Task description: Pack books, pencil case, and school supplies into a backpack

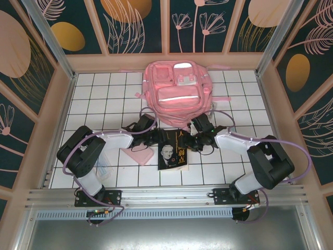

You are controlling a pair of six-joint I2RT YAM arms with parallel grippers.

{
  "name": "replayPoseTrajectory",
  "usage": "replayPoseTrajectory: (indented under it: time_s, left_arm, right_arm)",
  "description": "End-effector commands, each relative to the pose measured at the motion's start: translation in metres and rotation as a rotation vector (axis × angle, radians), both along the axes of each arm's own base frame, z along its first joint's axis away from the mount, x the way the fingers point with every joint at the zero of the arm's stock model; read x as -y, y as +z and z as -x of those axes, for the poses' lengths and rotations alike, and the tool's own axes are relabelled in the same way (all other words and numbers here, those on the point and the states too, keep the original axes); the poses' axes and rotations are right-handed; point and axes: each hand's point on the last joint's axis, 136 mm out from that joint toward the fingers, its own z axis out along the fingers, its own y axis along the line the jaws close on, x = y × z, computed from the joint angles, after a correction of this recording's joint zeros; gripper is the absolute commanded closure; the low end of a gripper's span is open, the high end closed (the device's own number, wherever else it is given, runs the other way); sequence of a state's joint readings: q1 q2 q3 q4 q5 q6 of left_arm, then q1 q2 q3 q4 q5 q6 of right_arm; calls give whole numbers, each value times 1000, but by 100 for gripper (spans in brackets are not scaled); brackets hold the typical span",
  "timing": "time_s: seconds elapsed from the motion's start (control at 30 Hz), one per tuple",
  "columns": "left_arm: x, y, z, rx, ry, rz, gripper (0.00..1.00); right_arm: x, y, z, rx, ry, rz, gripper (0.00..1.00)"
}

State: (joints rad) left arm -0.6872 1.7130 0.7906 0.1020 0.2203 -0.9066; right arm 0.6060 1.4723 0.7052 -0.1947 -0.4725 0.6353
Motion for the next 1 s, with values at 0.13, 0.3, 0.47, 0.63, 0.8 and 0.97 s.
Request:
replayPoseTrajectory:
  time_s: [0.13, 0.3, 0.47, 0.63, 0.8, 0.97]
  left_arm:
    - [-1, -14, 9, -33, -3, -9, 44]
    - [-10, 2, 5, 15, 30, -35, 38]
    - [-25, 36, -9, 115, 76, -98, 23]
    - [-43, 81, -26, 249, 107, -103, 4]
    - [-54, 120, -40, 362, 94, 9, 2]
    - [-57, 161, -44, 474, 99, 126, 2]
  right_arm:
    - [-26, 16, -6, 46, 33, -122, 74]
    - [-25, 24, -10, 35, 4, -110, 95]
    - [-26, 38, -8, 22, -4, -131, 100]
    - [-36, 85, -8, 100, 48, -234, 100]
    - [-44, 134, -15, 193, 105, -290, 100]
    - [-43, 177, -27, 244, 126, -380, 100]
